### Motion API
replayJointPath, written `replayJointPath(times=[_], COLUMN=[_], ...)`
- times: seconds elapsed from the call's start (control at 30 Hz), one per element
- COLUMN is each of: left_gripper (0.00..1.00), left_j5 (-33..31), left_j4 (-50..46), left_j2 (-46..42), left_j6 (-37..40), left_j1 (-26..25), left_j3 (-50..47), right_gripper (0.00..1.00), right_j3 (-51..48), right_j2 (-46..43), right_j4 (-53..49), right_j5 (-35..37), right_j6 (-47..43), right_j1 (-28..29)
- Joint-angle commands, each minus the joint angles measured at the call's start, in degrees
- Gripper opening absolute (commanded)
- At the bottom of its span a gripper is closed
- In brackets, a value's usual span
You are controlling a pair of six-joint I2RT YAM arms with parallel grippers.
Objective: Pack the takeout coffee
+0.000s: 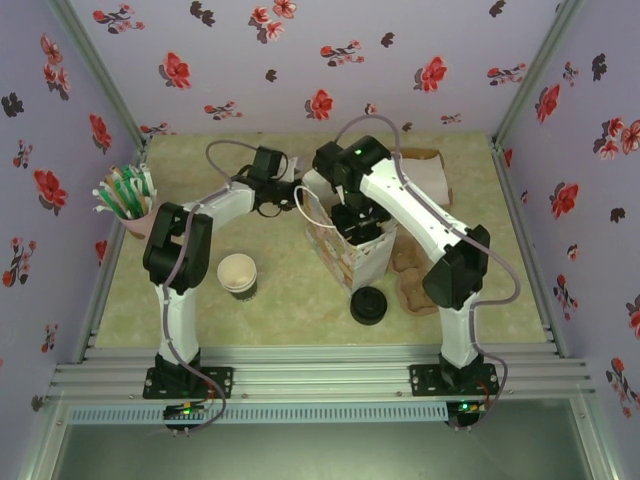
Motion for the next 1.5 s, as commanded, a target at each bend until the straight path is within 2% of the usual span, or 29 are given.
replayJointPath(times=[0.0,1.13,1.47], left_gripper=[0.81,0.85,0.90], left_j5=[1.24,1.25,1.07], left_j4=[1.32,-0.67,-0.19], left_j2=[-3.21,-5.06,-7.73], left_j6=[-0.55,-0.07,-0.53], left_j1=[0.81,1.90,3.78], left_j3=[-0.79,-0.66,-2.85], right_gripper=[0.67,0.66,0.66], right_j3=[1.64,1.19,0.59], right_j2=[0.84,0.95,0.43], right_j4=[-6.15,-2.70,-1.49], right_j5=[-0.51,0.88,0.23], right_j6=[-0.25,-1.44,-1.90], right_j1=[-0.36,0.82,0.39])
